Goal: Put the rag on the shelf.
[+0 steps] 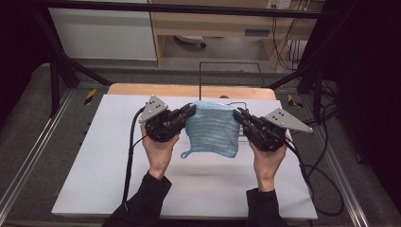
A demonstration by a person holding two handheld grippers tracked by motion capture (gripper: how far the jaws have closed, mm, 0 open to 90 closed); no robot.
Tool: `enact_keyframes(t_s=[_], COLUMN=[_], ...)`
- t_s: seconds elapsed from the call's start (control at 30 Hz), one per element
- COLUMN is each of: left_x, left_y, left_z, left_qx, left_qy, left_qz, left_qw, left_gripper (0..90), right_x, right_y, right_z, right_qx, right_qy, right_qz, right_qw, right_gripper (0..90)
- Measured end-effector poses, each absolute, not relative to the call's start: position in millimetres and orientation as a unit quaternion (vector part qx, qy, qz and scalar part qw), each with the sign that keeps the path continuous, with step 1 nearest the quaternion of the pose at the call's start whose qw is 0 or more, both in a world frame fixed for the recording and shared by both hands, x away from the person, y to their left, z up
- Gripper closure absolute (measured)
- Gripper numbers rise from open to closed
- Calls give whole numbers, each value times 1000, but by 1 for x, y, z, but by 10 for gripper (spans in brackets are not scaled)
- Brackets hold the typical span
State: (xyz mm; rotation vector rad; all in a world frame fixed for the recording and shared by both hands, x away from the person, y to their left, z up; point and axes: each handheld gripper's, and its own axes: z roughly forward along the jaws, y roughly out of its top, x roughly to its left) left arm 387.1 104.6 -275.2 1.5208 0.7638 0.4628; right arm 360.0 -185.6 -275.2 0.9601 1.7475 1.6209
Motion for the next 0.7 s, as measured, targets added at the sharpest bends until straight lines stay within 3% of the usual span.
enact_keyframes(t_s=[0.7], left_x=[405], left_y=[83], left_z=[-235], left_qx=[639], left_qy=[318], left_qz=[223], left_qw=[664], left_gripper=[828], right_x=[370], right_y=[-198], right_z=[-231], right_qx=[353], right_qy=[619], right_qz=[614], right_qw=[340], right_gripper=[818])
